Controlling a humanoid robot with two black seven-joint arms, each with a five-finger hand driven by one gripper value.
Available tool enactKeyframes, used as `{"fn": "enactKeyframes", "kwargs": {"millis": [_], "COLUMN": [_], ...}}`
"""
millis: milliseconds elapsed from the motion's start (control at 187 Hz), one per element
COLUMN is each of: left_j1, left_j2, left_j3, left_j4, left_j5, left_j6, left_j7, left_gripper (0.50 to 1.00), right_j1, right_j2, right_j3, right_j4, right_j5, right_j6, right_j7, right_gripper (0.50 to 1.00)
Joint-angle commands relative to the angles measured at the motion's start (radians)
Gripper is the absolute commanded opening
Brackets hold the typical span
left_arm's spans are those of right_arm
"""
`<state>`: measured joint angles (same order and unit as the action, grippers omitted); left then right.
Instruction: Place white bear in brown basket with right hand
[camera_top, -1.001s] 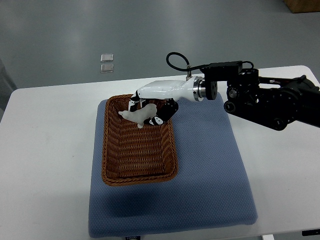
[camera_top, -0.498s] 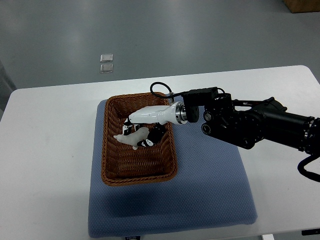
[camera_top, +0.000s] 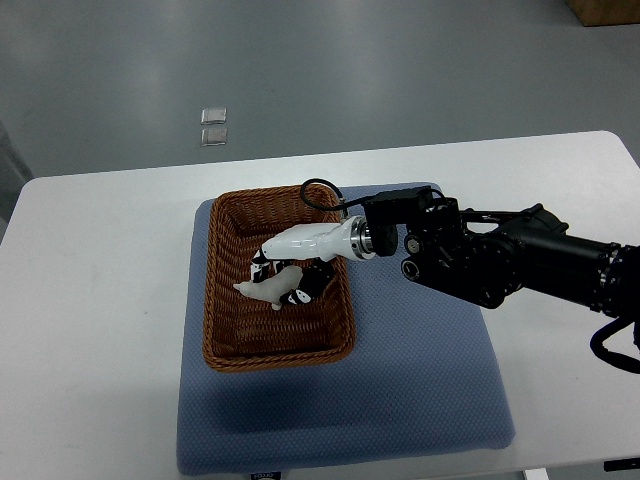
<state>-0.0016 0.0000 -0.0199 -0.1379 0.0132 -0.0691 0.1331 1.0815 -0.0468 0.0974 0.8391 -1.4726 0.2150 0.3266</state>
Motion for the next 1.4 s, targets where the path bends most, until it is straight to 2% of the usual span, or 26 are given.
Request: {"fn": "enactKeyframes", "kwargs": {"millis": [0, 16, 112, 273, 343, 412, 471, 627, 846, 1114, 1296, 1392], "left_j1": [0.000, 0.000, 0.000, 0.000, 0.000, 0.000, 0.000, 0.000, 0.000, 0.000, 0.000, 0.000], "left_j2": [0.000, 0.000, 0.000, 0.000, 0.000, 0.000, 0.000, 0.000, 0.000, 0.000, 0.000, 0.000], "left_j3": [0.000, 0.000, 0.000, 0.000, 0.000, 0.000, 0.000, -0.002, -0.002, -0.003, -0.003, -0.003], "left_j4": [0.001, 0.001, 0.000, 0.001, 0.000, 0.000, 0.001, 0.000, 0.000, 0.001, 0.000, 0.000], "left_j5": [0.001, -0.001, 0.001, 0.001, 0.001, 0.001, 0.001, 0.001, -0.001, 0.001, 0.001, -0.001], "left_j6": [0.000, 0.000, 0.000, 0.000, 0.000, 0.000, 0.000, 0.000, 0.000, 0.000, 0.000, 0.000], "left_j7": [0.000, 0.000, 0.000, 0.000, 0.000, 0.000, 0.000, 0.000, 0.000, 0.000, 0.000, 0.000], "left_gripper": [1.000, 1.000, 1.000, 1.000, 1.000, 1.000, 1.000, 1.000, 1.000, 1.000, 1.000, 1.000], "right_j1": [-0.002, -0.002, -0.002, 0.000, 0.000, 0.002, 0.006, 0.014, -0.006, -0.189, -0.296, -0.341], "right_j2": [-0.001, -0.001, -0.002, -0.004, -0.004, -0.008, -0.015, -0.041, -0.079, -0.088, -0.067, -0.027], "right_j3": [0.002, 0.002, 0.004, 0.005, 0.007, 0.012, 0.018, 0.033, 0.191, 0.544, 0.769, 0.849], "right_j4": [0.001, 0.000, 0.000, 0.001, 0.003, 0.006, 0.009, 0.012, 0.014, 0.006, -0.011, -0.040], "right_j5": [0.001, 0.001, 0.003, 0.008, 0.014, 0.017, 0.021, 0.026, 0.143, 0.425, 0.522, 0.601], "right_j6": [0.000, 0.000, -0.002, 0.000, 0.004, 0.009, 0.010, 0.010, 0.007, -0.006, -0.092, -0.124], "right_j7": [0.002, 0.002, 0.002, 0.003, 0.003, 0.005, 0.009, 0.014, 0.014, 0.015, 0.017, 0.052], "right_gripper": [0.646, 0.672, 0.756, 0.799, 0.858, 0.864, 0.895, 0.897, 0.905, 0.909, 0.909, 0.909]}}
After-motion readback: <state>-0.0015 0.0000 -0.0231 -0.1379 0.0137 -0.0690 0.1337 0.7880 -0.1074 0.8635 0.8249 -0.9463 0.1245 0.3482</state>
